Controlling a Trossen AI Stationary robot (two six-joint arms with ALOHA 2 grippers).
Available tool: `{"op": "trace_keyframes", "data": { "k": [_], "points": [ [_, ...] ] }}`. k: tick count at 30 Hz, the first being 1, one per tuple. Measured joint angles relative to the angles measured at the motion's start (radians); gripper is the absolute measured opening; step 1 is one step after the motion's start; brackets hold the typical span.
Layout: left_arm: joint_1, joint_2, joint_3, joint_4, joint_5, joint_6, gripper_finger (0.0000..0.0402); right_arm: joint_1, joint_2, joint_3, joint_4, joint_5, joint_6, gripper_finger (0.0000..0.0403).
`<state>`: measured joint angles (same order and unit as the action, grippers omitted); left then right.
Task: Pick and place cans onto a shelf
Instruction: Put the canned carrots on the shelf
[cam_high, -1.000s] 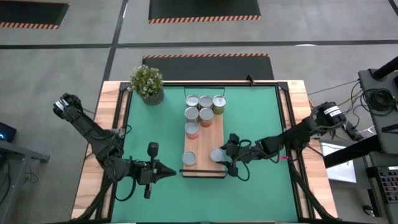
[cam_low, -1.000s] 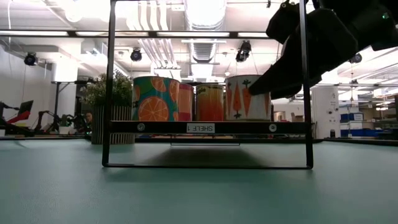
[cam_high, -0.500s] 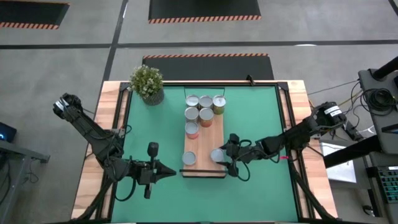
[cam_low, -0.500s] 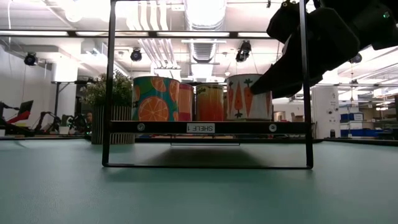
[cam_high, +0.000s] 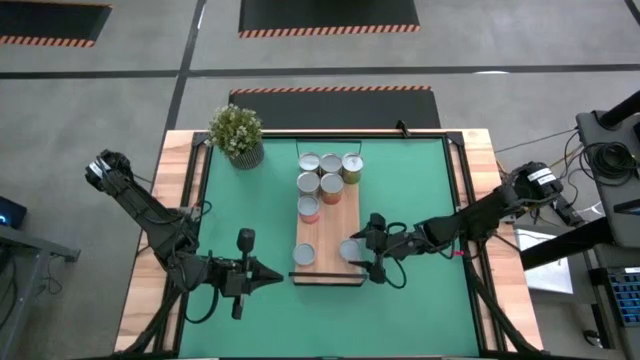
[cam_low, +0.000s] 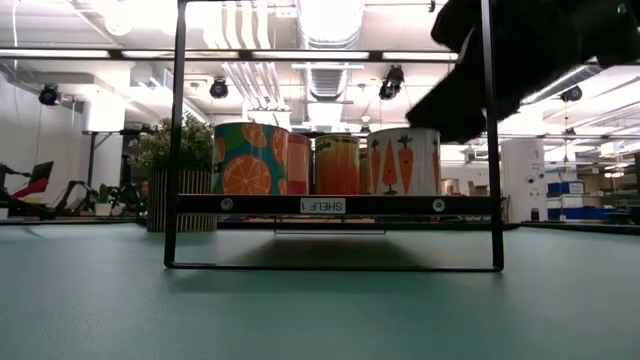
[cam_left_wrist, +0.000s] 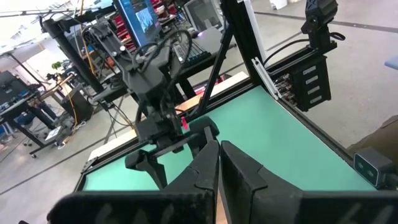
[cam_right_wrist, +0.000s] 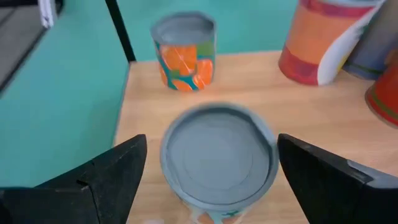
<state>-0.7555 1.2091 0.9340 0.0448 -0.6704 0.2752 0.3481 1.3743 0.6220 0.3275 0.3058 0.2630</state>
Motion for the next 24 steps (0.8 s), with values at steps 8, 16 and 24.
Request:
{"op": "trace_keyframes", "data": {
  "k": [8, 16, 24],
  "points": [
    [0.000, 0.000, 0.000, 0.001, 0.000, 0.000, 0.0000, 0.000, -0.101, 0.143, -0.344, -0.020, 0.026, 0.0335],
    [0.000, 0.000, 0.000, 0.005, 0.000, 0.000, 0.0000, -0.023, -0.108, 0.385, -0.792, -0.018, 0.050, 0.0264],
    [-0.003, -0.001, 0.000, 0.006, 0.000, 0.001, 0.0000, -0.091, -0.074, 0.503, -1.072, -0.059, 0.183, 0.0122]
  ]
}}
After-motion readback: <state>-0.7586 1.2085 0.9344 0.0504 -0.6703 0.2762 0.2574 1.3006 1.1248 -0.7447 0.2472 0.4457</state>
